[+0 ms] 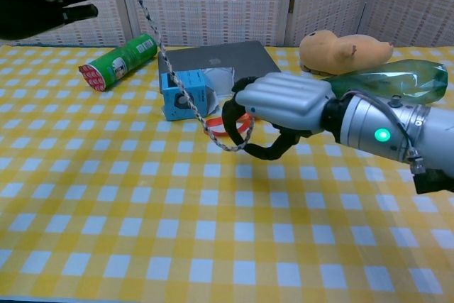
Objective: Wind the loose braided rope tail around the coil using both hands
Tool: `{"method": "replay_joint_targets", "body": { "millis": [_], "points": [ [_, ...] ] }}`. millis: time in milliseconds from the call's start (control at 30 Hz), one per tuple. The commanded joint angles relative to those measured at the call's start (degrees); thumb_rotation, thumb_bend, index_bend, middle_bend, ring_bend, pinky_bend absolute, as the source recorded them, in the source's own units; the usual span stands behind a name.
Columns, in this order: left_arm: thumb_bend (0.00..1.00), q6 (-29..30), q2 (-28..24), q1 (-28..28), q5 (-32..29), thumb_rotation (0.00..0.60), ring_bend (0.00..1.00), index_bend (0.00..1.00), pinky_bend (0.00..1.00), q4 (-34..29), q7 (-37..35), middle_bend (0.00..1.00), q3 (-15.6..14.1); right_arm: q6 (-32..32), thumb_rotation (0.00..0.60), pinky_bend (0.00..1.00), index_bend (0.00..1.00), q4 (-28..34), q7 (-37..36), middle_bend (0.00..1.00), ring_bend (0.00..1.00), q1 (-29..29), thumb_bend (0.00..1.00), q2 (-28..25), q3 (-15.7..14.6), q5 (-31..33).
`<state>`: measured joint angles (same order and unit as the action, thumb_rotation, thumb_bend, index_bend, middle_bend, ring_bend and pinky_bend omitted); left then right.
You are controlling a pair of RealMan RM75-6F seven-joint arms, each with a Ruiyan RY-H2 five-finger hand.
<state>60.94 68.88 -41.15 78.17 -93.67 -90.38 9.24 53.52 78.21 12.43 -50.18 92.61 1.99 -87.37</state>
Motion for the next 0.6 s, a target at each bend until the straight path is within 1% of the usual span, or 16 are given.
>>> {"method": "replay_joint_targets", "body": {
  "millis": [33, 133, 233, 300, 333, 500, 600],
  "points": [
    [0.8, -0.58, 1.72, 1.23, -6.29, 0.6, 0.69, 0.81, 0.77, -0.12, 8.37, 0.74, 2.29, -0.62, 0.6, 0.1, 0.79, 1.28, 1.53, 0.37, 0.26, 0.03, 0.52, -0.07, -0.41, -0.3],
    [0.8, -0.7, 3.03, 1.75, -9.88, 0.6, 0.69, 0.81, 0.77, -0.11, 13.47, 0.74, 3.61, -1.21, 0.6, 0.1, 0.79, 2.6, 2.68, 0.37, 0.26, -0.05, 0.52, -0.13, -0.37, -0.19],
    [0.8, -1.77, 3.63, 2.25, -11.93, 0.6, 0.69, 0.81, 0.77, -0.29, 14.08, 0.74, 4.94, -2.44, 0.6, 0.1, 0.79, 3.6, 4.29, 0.37, 0.26, -0.52, 0.52, 0.1, -0.4, -0.08],
    [0.8, -2.16, 4.28, 2.61, -13.55, 0.6, 0.69, 0.81, 0.77, 0.23, 15.61, 0.74, 5.85, -3.35, 0.6, 0.1, 0.79, 4.66, 5.64, 0.37, 0.26, -0.94, 0.52, 0.18, -0.48, -0.15],
    [0.8, -1.85, 4.89, 2.82, -14.66, 0.6, 0.69, 0.81, 0.77, 0.67, 17.49, 0.74, 6.32, -3.82, 0.6, 0.1, 0.79, 5.48, 6.34, 0.37, 0.26, -1.16, 0.52, 0.03, -0.51, -0.2],
    [0.8, -0.05, 7.55, 3.57, -18.88, 0.6, 0.69, 0.81, 0.77, 2.29, 25.89, 0.74, 8.0, -4.01, 0.6, 0.1, 0.79, 10.39, 8.62, 0.38, 0.26, -1.73, 0.52, -2.12, -0.14, -1.1],
    [0.8, 0.0, 8.17, 3.87, -19.83, 0.6, 0.69, 0.81, 0.77, 2.61, 27.77, 0.74, 8.55, -3.4, 0.6, 0.1, 0.79, 12.28, 9.16, 0.38, 0.26, -1.72, 0.52, -3.22, 0.29, -1.5]
  ]
}}
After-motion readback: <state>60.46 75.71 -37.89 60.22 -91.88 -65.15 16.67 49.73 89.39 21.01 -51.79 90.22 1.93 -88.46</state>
